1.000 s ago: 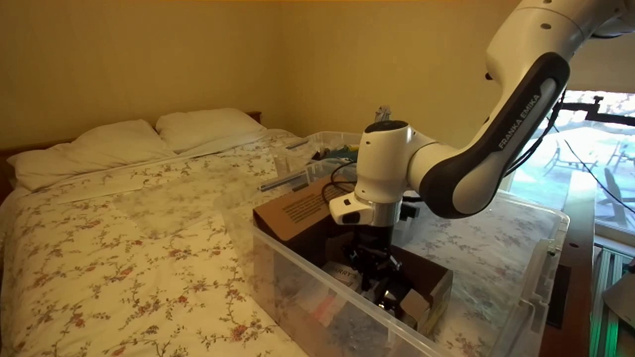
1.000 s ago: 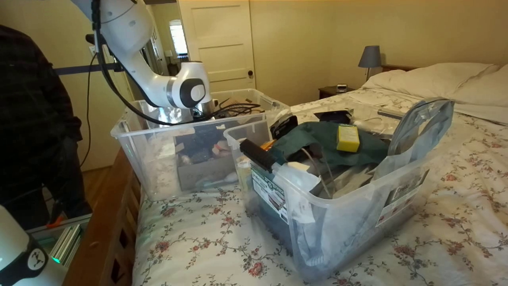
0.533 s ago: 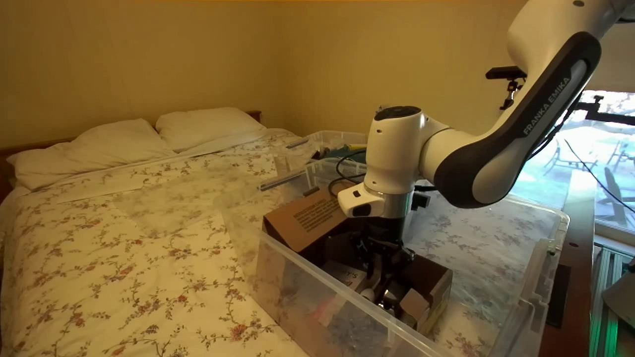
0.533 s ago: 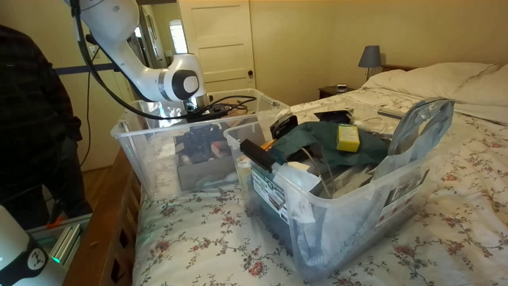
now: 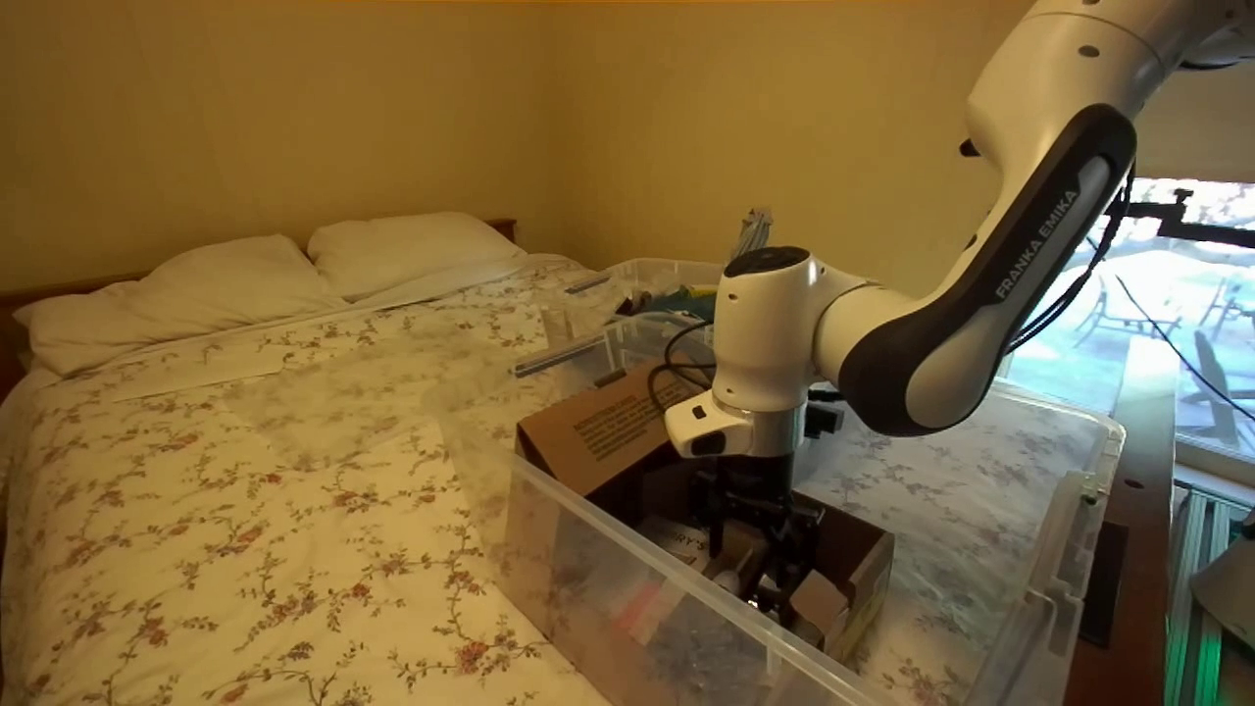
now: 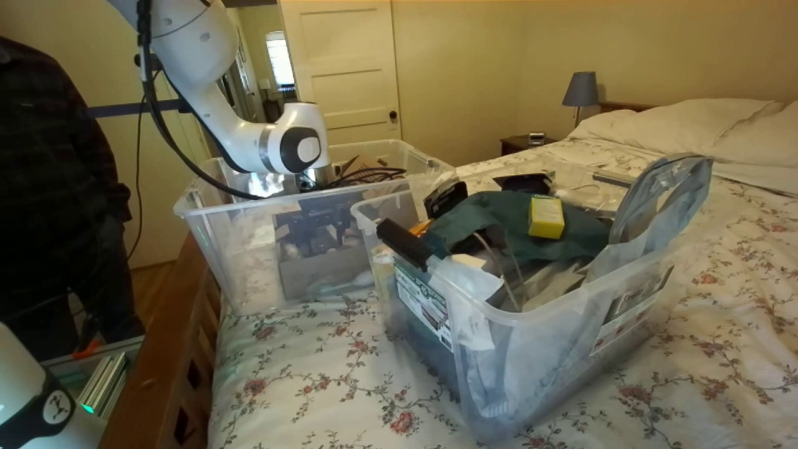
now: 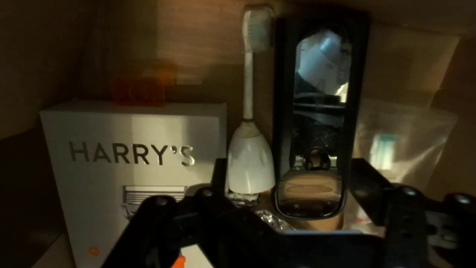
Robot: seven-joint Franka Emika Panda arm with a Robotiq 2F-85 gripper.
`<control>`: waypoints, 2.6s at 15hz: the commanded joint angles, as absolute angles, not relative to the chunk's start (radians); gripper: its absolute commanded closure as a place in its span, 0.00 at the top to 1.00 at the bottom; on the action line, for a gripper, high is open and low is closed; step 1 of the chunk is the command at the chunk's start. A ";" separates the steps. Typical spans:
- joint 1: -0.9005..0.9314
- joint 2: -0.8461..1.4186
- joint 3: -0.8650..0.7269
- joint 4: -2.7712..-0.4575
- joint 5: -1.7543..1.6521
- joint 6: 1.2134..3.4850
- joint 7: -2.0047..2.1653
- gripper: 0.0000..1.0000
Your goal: Pick up the contents in the container to the left and put them in the container to the right
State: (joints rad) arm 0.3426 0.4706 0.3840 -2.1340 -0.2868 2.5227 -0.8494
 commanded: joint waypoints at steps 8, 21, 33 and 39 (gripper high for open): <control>0.313 0.499 0.325 -2.075 -0.271 2.418 -0.764 0.71; 0.335 0.662 0.325 -1.881 -0.283 2.322 -0.761 0.48; 0.333 0.770 0.346 -1.786 -0.265 2.240 -0.782 0.19; 0.322 0.664 0.338 -1.860 -0.267 2.225 -0.733 0.04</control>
State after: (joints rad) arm 0.3241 0.7004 0.3332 -1.8375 -0.2817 2.2222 -0.7612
